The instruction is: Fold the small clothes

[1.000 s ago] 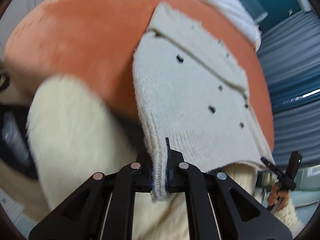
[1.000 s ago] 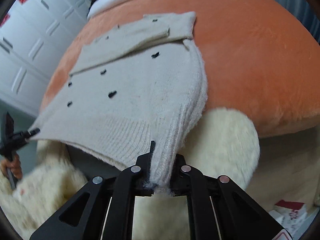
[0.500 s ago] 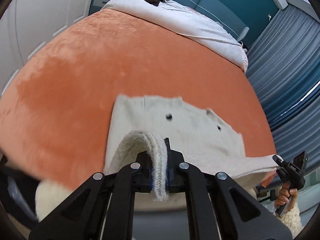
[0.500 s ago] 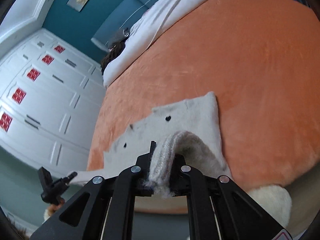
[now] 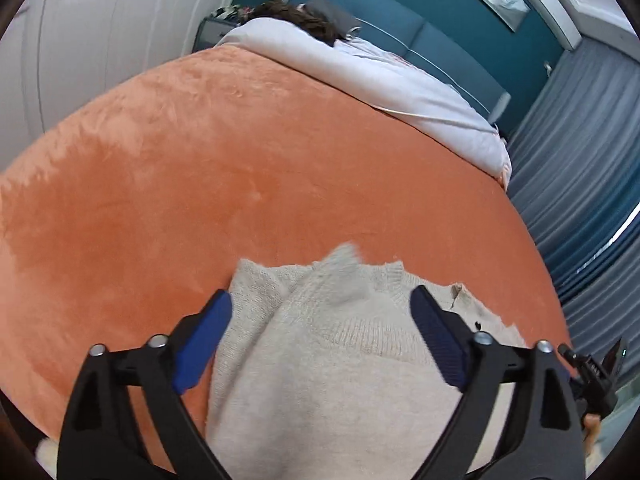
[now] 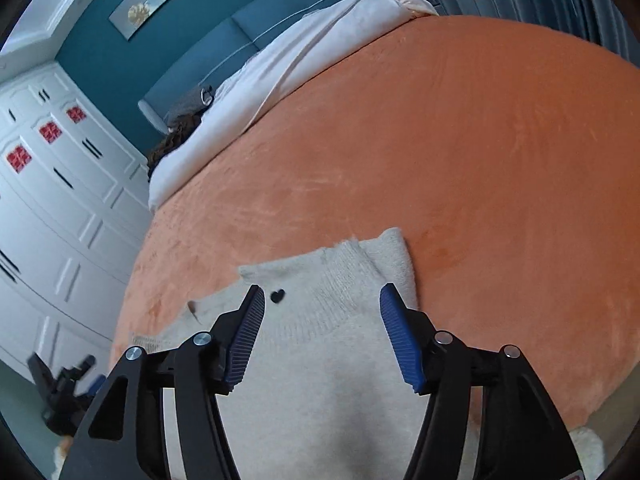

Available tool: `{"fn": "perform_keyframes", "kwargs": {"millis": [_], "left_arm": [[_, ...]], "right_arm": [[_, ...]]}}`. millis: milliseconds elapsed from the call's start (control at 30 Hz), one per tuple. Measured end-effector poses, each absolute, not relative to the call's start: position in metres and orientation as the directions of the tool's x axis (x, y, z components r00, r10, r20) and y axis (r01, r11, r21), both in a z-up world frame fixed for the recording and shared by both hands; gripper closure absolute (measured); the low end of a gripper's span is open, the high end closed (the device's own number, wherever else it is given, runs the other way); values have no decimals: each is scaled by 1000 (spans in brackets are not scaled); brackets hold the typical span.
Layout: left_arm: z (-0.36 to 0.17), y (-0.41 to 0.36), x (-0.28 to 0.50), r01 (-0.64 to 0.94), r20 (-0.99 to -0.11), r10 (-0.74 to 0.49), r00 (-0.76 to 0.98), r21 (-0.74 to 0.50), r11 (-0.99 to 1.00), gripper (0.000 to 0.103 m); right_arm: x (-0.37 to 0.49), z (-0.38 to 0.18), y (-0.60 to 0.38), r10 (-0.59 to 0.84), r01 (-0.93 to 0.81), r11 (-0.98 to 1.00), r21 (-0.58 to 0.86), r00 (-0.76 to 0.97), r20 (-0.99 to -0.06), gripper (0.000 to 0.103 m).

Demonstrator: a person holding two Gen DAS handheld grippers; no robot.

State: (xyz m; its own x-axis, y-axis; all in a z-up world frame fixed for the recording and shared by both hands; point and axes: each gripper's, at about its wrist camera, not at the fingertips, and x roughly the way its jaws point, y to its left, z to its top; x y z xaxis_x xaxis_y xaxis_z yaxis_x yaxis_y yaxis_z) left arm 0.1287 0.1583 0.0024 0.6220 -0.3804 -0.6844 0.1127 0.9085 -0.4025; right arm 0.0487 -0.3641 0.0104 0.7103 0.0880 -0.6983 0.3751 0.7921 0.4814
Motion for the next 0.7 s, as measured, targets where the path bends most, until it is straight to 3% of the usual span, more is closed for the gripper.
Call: {"fn": "perform_keyframes", "kwargs": {"millis": [200, 233, 267, 300, 333, 367, 400, 467, 633, 667, 700], "left_arm": [[-42, 121, 172, 156, -798, -387, 462, -357, 921, 14], [-50, 115, 180, 164, -807, -385, 447, -350, 922, 21], [-55, 110, 184, 172, -819, -379, 431, -337, 926, 42], [-61, 102, 191, 177, -846, -363, 391, -318, 931, 56], [-66, 99, 193, 170, -864, -340, 371, -297, 940, 84], [-67, 99, 195, 165, -870, -334, 364, -292, 942, 91], [-63, 102, 196, 154, -862, -347, 369, -311, 938, 91], [-42, 109, 192, 148, -838, -363, 407, -332, 932, 93], [30, 135, 182, 145, -716, -415, 561, -408, 901, 93], [28, 137, 187, 133, -719, -407, 563, -407, 904, 93], [16, 137, 196, 121, -740, -396, 544, -398, 910, 93]], "right_arm": [[89, -28, -368, 28, 415, 849, 326, 581, -813, 41], [98, -34, -367, 19, 417, 857, 304, 563, -827, 41], [104, -39, -365, 14, 411, 867, 282, 545, -839, 41], [105, -44, -360, 1, 409, 876, 253, 525, -851, 44], [110, -47, -355, -12, 404, 887, 222, 501, -865, 57], [114, -48, -351, -21, 392, 899, 196, 485, -874, 82], [115, -46, -348, -37, 384, 908, 171, 478, -877, 92], [108, -23, -350, -26, 376, 902, 212, 537, -843, 95], [61, 70, -373, 28, 305, 841, 448, 801, -598, 96], [62, 68, -377, 3, 314, 846, 430, 805, -593, 97], [75, 50, -381, -33, 351, 865, 359, 753, -657, 97]]}}
